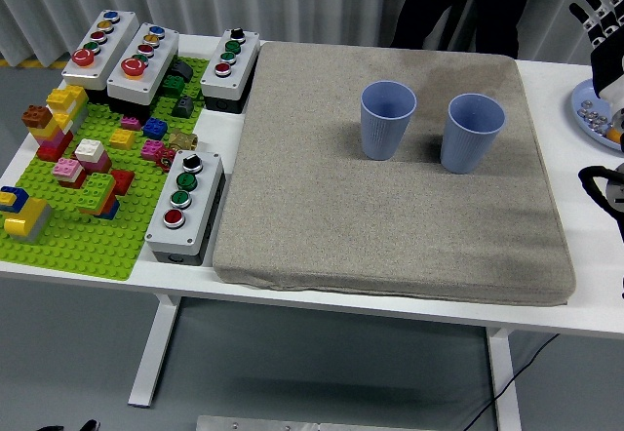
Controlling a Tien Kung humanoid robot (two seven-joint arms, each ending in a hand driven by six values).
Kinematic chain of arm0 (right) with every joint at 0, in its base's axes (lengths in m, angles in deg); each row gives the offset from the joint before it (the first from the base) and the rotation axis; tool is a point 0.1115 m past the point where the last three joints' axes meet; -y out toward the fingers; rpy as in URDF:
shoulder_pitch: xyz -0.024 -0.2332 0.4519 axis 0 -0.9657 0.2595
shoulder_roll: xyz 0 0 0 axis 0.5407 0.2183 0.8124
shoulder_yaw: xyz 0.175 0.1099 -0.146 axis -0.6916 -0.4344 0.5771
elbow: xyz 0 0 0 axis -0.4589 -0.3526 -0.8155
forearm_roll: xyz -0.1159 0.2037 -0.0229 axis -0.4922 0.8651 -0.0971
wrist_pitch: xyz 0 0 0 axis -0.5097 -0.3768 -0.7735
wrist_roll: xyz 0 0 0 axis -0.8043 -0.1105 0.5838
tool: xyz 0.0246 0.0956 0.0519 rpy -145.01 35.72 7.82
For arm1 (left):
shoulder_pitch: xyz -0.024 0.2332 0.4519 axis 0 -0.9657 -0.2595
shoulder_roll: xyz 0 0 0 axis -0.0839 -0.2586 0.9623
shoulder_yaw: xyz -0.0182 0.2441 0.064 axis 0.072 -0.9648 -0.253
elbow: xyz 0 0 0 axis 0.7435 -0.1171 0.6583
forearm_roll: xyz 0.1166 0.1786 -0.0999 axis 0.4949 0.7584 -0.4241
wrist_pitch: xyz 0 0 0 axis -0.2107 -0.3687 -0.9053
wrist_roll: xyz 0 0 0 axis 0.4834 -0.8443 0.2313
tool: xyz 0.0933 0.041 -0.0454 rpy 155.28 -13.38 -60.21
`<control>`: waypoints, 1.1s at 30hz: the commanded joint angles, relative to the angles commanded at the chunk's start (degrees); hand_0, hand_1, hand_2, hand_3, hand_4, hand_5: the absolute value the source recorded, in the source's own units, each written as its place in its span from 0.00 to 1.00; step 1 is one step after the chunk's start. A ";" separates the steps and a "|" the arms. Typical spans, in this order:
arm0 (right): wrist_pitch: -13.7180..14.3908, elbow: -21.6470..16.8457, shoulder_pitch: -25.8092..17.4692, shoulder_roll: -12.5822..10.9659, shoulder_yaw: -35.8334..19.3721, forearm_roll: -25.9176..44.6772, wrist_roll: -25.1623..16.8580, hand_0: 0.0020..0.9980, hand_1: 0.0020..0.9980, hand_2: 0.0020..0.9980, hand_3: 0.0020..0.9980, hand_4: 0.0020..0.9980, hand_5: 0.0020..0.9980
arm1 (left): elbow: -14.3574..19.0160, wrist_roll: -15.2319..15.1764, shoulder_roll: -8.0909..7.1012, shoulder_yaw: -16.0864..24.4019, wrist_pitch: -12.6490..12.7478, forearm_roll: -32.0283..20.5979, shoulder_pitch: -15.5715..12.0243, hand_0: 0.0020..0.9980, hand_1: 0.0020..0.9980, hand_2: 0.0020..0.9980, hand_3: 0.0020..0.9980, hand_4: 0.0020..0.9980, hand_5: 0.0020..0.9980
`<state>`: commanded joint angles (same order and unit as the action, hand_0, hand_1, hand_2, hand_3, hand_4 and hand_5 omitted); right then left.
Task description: Pick cup pour cup place
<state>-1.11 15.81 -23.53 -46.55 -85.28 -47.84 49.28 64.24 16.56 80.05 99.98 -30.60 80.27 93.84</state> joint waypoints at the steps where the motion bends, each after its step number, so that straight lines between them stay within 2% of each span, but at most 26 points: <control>1: -0.10 -0.02 -0.02 -0.02 -0.04 -0.11 0.12 0.87 0.84 0.91 0.90 0.89 0.39 | 0.00 0.00 0.00 0.00 0.00 0.00 0.00 0.77 0.79 0.83 0.72 0.50 0.97; 5: -3.37 -0.78 -0.74 -0.84 -1.53 -3.33 4.39 0.87 0.84 0.91 0.90 0.89 0.39 | 0.00 0.00 -0.01 0.06 -0.01 0.04 -0.03 0.77 0.79 0.83 0.72 0.50 0.97; 6: -4.01 -0.94 -0.90 -1.01 -1.77 -3.86 5.12 0.89 0.88 1.00 1.00 0.92 0.33 | 0.00 0.00 -0.02 0.09 -0.01 0.07 -0.03 0.77 0.79 0.83 0.72 0.50 0.98; 11: -7.74 -1.78 -1.82 -1.71 -2.48 -6.90 8.65 0.89 0.88 1.00 1.00 0.92 0.33 | 0.00 -0.01 -0.05 0.04 -0.04 0.06 -0.08 0.77 0.79 0.83 0.72 0.50 0.98; 12: -8.29 -1.86 -1.97 -1.73 -2.54 -7.38 9.08 0.90 0.93 1.00 1.00 0.92 0.28 | 0.00 -0.03 -0.06 -0.01 -0.04 -0.01 -0.10 0.77 0.79 0.83 0.72 0.50 0.97; 14: -8.99 -2.32 -2.57 -2.00 -2.46 -8.11 9.81 0.90 0.93 1.00 1.00 0.92 0.28 | 0.00 0.01 -0.07 0.03 -0.07 0.19 -0.10 0.77 0.79 0.83 0.72 0.50 0.97; 17: -8.92 -3.04 -3.58 -2.34 -2.29 -8.88 10.23 0.90 0.93 1.00 1.00 0.92 0.28 | 0.00 -0.02 -0.09 -0.04 -0.07 0.13 -0.11 0.77 0.79 0.83 0.72 0.50 0.97; 18: -8.89 -3.16 -3.75 -2.40 -2.27 -8.99 10.29 0.91 0.94 1.00 1.00 0.91 0.23 | 0.00 -0.03 -0.09 -0.06 -0.07 0.11 -0.11 0.76 0.79 0.83 0.73 0.50 0.98; 25: -7.46 -5.85 -9.62 -2.32 -2.08 -10.03 9.32 0.91 0.93 1.00 1.00 0.90 0.24 | 0.00 -0.24 0.12 -0.43 -0.19 -0.20 -0.22 0.76 0.79 0.83 0.72 0.50 0.98; 33: -5.40 -7.73 -13.28 -2.28 -1.05 -10.62 7.87 0.91 0.92 1.00 1.00 0.91 0.23 | 0.00 -0.18 0.36 -0.99 -0.50 -0.46 0.01 0.76 0.79 0.83 0.73 0.50 0.98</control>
<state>-6.51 8.08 -36.82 -48.83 -86.33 -58.46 57.16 64.24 16.38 80.42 98.99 -31.10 79.81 93.85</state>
